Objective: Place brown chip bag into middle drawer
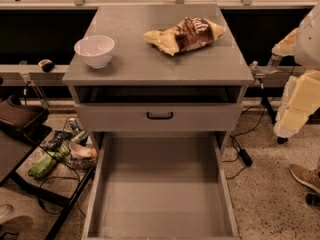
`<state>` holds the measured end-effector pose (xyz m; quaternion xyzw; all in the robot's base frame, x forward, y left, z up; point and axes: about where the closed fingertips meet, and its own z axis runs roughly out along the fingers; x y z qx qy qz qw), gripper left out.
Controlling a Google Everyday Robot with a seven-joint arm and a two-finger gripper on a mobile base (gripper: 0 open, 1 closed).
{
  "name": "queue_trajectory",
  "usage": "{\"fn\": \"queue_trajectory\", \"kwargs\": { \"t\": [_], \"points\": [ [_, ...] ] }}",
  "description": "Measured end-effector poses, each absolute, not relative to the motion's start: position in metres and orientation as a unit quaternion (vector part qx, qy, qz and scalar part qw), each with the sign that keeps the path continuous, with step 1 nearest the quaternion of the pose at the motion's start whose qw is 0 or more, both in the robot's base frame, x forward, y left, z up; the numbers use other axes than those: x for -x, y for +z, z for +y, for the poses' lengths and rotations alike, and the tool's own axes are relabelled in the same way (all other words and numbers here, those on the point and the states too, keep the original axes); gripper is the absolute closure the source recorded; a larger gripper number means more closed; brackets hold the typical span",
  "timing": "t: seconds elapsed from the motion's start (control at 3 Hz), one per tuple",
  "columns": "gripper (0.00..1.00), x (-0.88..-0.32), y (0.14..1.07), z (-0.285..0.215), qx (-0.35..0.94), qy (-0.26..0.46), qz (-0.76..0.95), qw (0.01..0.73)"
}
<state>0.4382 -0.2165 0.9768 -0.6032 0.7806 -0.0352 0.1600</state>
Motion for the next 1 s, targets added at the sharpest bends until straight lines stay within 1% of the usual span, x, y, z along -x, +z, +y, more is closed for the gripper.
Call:
{"fn": "queue_trajectory", "kwargs": {
  "t": [0.33,0.67,1.0],
  "points": [
    [0.00,-0.438,0.977,-0.216,0.603,-0.035,0.780,0.160],
    [0.00,-0.460,0.977,-0.198,0.627,-0.044,0.759,0.170],
    [0.00,-0.514,0.985,-0.165,0.679,-0.071,0.703,0.199]
  ]
}}
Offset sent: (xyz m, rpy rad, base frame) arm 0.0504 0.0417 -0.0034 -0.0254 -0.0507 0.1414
